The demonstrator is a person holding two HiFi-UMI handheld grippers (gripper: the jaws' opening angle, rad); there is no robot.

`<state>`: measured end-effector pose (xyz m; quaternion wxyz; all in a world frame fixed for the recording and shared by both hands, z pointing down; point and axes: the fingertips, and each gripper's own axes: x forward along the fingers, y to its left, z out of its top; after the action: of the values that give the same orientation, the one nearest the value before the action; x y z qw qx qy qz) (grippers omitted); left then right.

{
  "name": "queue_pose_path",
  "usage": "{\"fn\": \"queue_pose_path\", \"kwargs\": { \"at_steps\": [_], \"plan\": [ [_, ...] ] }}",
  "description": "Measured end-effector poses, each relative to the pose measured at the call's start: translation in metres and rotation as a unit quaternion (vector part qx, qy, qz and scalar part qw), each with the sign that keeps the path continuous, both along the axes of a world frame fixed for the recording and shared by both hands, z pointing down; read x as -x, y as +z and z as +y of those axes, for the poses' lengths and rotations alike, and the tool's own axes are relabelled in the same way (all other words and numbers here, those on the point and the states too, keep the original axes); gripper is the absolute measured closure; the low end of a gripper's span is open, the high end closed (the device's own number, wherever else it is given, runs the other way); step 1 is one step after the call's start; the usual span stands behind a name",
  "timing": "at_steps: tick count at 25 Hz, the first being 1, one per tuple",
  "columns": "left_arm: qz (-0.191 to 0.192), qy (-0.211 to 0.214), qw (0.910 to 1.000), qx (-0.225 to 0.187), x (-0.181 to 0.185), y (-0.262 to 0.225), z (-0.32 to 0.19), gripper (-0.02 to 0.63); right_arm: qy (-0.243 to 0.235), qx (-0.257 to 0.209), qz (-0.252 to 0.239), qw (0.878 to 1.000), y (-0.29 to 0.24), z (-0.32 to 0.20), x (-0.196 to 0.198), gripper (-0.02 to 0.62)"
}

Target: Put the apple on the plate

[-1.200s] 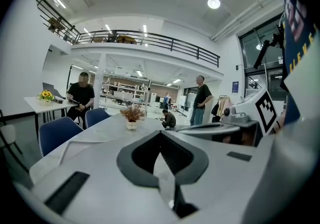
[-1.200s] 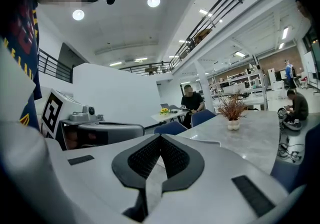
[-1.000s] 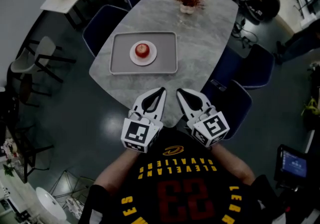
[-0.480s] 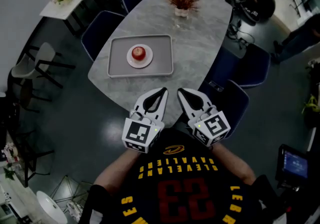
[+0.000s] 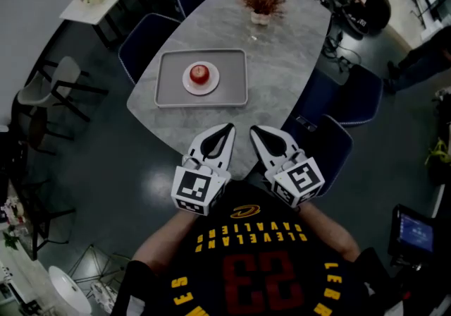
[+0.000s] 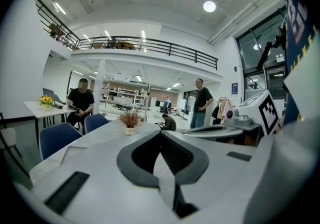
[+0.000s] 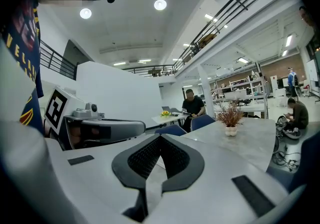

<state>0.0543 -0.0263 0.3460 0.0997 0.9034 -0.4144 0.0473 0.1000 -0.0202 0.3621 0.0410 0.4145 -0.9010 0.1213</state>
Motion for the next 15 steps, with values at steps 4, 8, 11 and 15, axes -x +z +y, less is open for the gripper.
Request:
{"fn": "queue_pose_path", "kwargs": {
  "at_steps": [4,8,11,15],
  "plan": [
    [-0.002,-0.002,1.0000,0.003,0.0052,0.0048,-0.0014,0.604,-0.003,0.006,-0.002,1.000,0.0046,-0.0010,0.0051,0.589],
    [-0.004,-0.002,1.0000,0.007,0.0074,0.0091,-0.0020,0.604,-0.003,0.008,0.000,1.000,0.0075,-0.0018,0.0079,0.589],
    [-0.005,-0.001,0.9999,0.009,0.0078,0.0098,-0.0015,0.604,-0.002,0.010,-0.004,1.000,0.0083,-0.0012,0.0089,0.589],
    [-0.008,-0.001,0.9999,0.014,0.0088,0.0109,-0.0043,0.604,-0.003,0.014,-0.002,1.000,0.0091,-0.0042,0.0103,0.589]
  ]
}}
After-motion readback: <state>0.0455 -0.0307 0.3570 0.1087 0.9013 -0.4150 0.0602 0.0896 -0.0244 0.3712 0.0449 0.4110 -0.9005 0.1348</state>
